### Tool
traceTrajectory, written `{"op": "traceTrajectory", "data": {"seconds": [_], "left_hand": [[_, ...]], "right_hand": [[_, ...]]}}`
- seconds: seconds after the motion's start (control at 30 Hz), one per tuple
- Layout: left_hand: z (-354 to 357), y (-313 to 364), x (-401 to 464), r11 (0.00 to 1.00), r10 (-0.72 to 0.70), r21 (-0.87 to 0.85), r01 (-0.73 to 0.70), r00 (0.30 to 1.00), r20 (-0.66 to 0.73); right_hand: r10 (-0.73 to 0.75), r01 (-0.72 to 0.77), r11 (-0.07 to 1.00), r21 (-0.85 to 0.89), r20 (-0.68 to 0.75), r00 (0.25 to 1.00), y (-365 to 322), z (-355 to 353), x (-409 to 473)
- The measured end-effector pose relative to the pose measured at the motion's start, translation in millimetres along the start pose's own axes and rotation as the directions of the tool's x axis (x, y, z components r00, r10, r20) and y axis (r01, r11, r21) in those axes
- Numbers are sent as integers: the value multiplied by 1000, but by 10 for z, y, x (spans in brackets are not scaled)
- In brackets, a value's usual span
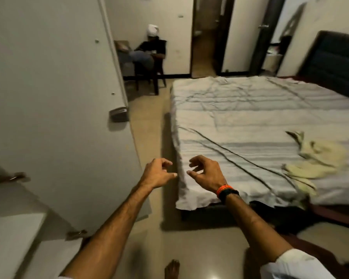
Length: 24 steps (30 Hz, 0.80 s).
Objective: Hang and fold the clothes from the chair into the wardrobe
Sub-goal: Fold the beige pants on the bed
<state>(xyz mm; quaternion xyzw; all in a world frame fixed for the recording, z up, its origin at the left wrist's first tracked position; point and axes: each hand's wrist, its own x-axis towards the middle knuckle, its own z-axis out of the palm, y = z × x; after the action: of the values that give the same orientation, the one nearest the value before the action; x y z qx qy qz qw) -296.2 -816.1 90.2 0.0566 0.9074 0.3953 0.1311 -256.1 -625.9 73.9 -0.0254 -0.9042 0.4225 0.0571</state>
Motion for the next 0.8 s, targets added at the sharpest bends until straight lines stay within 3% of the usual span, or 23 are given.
{"op": "traceTrajectory", "data": {"seconds": [0.07,0.2,0.27,0.37,0.47,0.6,0.8], "left_hand": [[221,69,152,1000,16,-28,-14,999,44],[1127,525,863,993,119,-43,-111,959,258],[1592,844,1227,986,158,-20,-164,902,402],[1848,1060,1486,979,192,-31,-201,863,467],[2319,1342,1808,971,207,-14,-241,801,561],[2920,1834,2175,953,246,-29,-301,717,652],[3737,2369,2665,953,238,-33,-302,675,699]], "right_hand": [[69,-69,997,-19,3,998,205,-118,-65],[293,-299,954,-11,-160,942,1045,-652,-59],[426,-432,901,31,-245,871,1466,-940,-57],[495,-508,860,47,-318,808,1664,-1138,-87],[608,-623,775,103,-389,692,1969,-1378,-173],[678,-684,703,195,-473,562,2403,-1726,-199],[724,-710,651,270,-503,472,3213,-2280,6]]}}
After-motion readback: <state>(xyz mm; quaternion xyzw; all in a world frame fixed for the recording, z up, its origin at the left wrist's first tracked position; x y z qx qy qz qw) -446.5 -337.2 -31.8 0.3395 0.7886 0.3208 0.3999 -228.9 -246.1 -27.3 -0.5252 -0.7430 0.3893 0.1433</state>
